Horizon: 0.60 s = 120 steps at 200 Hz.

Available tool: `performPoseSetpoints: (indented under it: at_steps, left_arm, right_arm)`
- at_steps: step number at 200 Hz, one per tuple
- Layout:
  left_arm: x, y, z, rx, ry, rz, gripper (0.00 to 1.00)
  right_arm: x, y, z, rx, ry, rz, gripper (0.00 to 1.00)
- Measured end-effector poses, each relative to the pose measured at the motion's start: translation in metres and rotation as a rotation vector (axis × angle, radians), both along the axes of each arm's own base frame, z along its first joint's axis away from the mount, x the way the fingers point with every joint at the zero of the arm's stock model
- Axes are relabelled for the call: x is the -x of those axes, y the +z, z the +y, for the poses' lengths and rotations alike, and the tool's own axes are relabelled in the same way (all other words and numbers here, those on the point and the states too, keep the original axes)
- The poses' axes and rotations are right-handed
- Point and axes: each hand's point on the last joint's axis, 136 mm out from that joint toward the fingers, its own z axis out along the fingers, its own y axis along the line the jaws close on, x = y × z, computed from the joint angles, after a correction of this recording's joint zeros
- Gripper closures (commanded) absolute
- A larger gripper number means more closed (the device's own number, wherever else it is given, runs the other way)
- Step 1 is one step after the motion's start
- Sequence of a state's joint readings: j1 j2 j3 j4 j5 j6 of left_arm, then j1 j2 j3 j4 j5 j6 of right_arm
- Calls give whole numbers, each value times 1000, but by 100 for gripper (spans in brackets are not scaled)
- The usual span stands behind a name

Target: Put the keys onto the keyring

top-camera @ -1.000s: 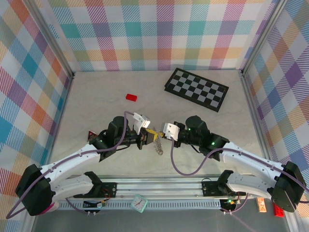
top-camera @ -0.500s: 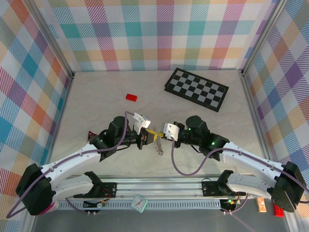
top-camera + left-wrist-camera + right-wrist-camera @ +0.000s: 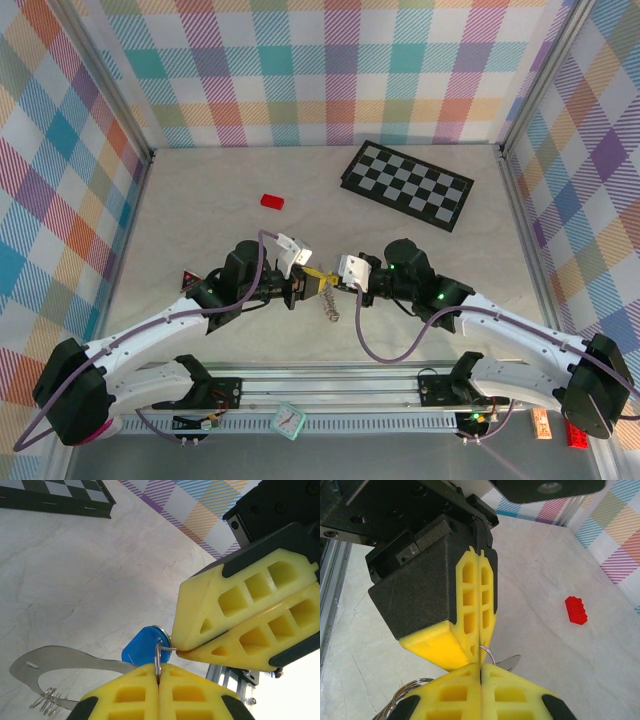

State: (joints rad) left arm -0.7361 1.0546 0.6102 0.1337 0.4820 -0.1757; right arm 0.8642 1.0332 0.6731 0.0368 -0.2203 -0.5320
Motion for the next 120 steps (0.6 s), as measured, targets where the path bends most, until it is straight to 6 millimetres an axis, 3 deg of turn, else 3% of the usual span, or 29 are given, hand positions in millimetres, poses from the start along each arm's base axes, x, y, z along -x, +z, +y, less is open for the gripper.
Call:
performPoseSetpoints:
  at_steps: [120]
  left_arm:
    - [1, -4, 1, 7, 5, 7, 100]
  right_arm:
    - [4, -9, 4, -4, 14, 81, 100]
